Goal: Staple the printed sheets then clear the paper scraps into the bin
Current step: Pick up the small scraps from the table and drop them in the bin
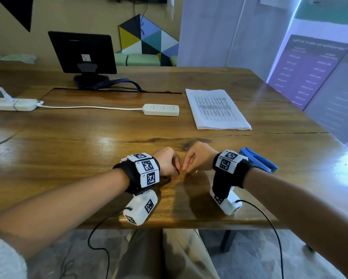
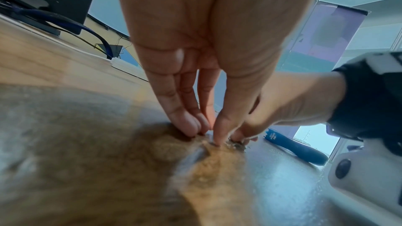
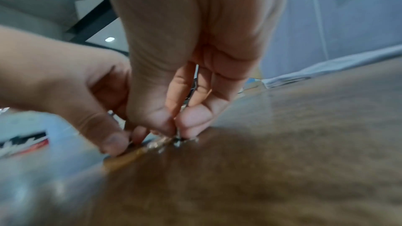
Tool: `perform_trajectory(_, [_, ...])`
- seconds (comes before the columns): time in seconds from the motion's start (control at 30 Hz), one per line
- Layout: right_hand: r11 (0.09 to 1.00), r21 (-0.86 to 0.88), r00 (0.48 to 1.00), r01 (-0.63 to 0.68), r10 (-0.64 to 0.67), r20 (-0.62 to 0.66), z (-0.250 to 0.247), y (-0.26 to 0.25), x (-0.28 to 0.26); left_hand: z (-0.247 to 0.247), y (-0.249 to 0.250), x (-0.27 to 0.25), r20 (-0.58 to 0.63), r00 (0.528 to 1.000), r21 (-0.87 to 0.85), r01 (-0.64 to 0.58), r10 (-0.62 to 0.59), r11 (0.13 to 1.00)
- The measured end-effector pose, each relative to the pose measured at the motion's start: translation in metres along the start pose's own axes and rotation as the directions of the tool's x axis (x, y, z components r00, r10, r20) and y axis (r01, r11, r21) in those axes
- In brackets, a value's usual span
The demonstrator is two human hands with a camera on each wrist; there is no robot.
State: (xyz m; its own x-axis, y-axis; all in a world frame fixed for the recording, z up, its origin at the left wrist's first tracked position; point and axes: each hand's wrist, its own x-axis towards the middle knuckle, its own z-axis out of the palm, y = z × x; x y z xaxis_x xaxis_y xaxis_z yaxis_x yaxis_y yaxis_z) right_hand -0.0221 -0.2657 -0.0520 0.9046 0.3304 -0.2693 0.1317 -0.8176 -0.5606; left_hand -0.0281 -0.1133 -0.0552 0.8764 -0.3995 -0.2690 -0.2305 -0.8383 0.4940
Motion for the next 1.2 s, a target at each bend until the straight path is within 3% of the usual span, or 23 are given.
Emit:
perform_trajectory(0.17, [0.979,0.203,0.995,-0.011,0.030,-0.091,-0.014,0.020,-0.008,0.006,0.002,0.003,-0.002,1.000,-0.012,-0.005,0.005,1.000])
perform_trajectory(0.33, [0.947,0.316,0.993,-0.063,0.092,-0.078,-0.020,0.032,-0.015,0.006,0.009,0.016,-0.006,1.000,0.008,0.004,-0.004,1.000])
perform_trajectory(0.67, [0.946,0.295,0.988,-0.135,0.151,-0.032,-0.014,0.034,-0.021,-0.011,0.005,0.032,-0.012,0.994,0.017,-0.112,0.112,0.994])
perform_trajectory(0.9, [0.971,0.157,0.982,-0.182,0.187,-0.016,-0.010,0.021,-0.018,-0.006,0.007,0.025,0.033,0.972,0.273,-0.233,0.233,0.933])
perform_trajectory(1.07, [0.981,0.053,0.981,-0.184,0.187,-0.054,0.000,0.009,-0.013,-0.004,0.006,0.015,0.017,0.965,0.305,-0.256,0.263,0.917])
perform_trajectory(1.2, [0.979,0.110,0.982,-0.172,0.179,-0.057,0.004,0.003,-0.010,-0.006,0.004,0.008,0.024,0.972,0.249,-0.234,0.236,0.940])
